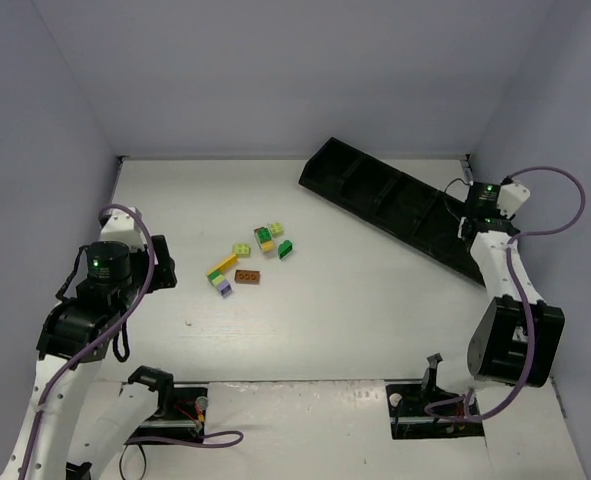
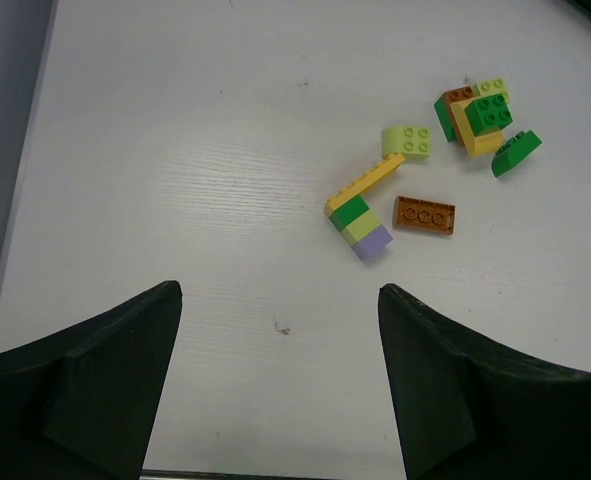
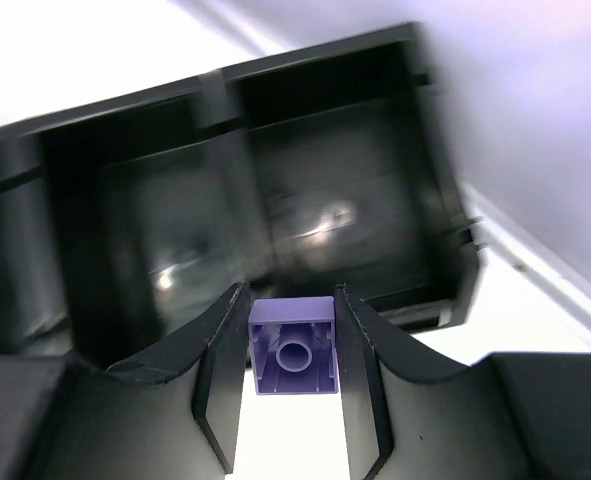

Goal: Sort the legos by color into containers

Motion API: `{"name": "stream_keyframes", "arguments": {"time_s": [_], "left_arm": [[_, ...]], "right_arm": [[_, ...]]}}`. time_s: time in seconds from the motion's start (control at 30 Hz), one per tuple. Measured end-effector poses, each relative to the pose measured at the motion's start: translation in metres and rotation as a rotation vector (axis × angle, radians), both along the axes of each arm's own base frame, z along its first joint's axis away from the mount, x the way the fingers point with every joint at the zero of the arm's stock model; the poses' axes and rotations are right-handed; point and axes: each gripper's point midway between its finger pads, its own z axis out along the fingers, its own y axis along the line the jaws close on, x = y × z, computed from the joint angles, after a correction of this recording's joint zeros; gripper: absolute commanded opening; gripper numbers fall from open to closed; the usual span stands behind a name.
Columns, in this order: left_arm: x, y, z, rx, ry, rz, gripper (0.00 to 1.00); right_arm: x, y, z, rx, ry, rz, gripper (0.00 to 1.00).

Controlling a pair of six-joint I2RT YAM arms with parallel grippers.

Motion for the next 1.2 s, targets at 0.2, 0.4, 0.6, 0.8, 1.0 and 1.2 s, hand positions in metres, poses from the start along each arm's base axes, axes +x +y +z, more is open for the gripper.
{"name": "stream_keyframes", "arguments": {"time_s": [0.2,0.4,0.6,0.8,1.0,1.2], "left_arm": [[-0.006,-0.001,-0.002,-0.024,0.003,0.005,0.73],[-0.010,-0.002,-0.010,-0.043,0.018,0.014,0.73],[-0.010,-0.002,-0.009,-0.056,0.014,0.022,0.73],[-0.006,-0.004,-0.014,-0.054,0.039,0.025,0.73],[0.004,-0.006,-0.025,-0.038,0.095,0.027,0.73],[0.010,-0.008,-0.032,-0.030,0.125,0.028,0.73]], "right_arm": [[-0.007,-0.047,-0.039,0.024,0.110,-0.125,0.07],[-0.006,-0.068,-0.067,0.041,0.187,-0.166,0.65],[0.007,-0.068,-0.058,0.019,0.179,-0.133,0.85],[0.040,0.007,-0.018,-0.052,0.111,0.099,0.71],[0.065,0.208,0.036,-0.048,-0.083,0.686,0.62],[0.006,0.379,0.014,-0.064,-0.063,1.284,0.64]]}}
